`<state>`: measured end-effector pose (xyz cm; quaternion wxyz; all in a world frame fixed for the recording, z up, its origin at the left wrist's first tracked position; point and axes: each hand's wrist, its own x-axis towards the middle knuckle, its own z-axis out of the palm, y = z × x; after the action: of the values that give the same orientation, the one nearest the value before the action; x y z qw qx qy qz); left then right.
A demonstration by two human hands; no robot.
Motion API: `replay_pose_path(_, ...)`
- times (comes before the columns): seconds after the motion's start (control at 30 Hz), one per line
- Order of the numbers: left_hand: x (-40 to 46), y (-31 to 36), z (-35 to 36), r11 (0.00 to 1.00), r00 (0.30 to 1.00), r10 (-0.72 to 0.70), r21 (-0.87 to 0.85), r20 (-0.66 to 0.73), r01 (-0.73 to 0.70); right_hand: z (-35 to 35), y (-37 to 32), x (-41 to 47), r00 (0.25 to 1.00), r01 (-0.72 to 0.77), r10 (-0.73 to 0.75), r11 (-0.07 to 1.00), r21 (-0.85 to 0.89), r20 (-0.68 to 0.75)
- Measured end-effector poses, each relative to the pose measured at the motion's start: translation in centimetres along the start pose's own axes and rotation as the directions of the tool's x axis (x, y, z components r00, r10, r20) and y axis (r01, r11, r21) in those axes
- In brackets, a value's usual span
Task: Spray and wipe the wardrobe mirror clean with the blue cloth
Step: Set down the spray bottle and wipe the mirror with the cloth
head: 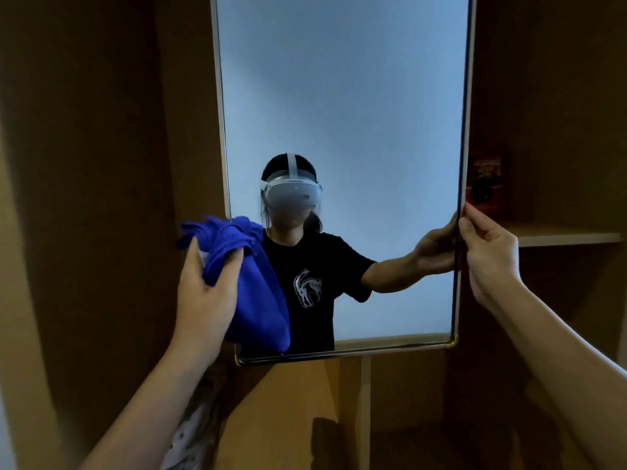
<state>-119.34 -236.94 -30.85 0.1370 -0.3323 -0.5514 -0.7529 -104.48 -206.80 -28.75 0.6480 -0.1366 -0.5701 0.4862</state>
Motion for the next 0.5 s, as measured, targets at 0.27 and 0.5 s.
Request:
replay_pose_path(0.27,6.0,4.8,0.7,0.987,0.995,0.097,-0.13,-0.001,-0.097,-0.5,0.5,0.4,1.0,0.016,-0.016,1.0,0.004,0.022)
replay_pose_path(0.5,0.1,-2.6,-0.8,0.958,0.983,-0.172,-0.221,0.067,0.183,-0.5,1.1,0.6,1.0,0.024,-0.024,1.0,-0.003,0.016)
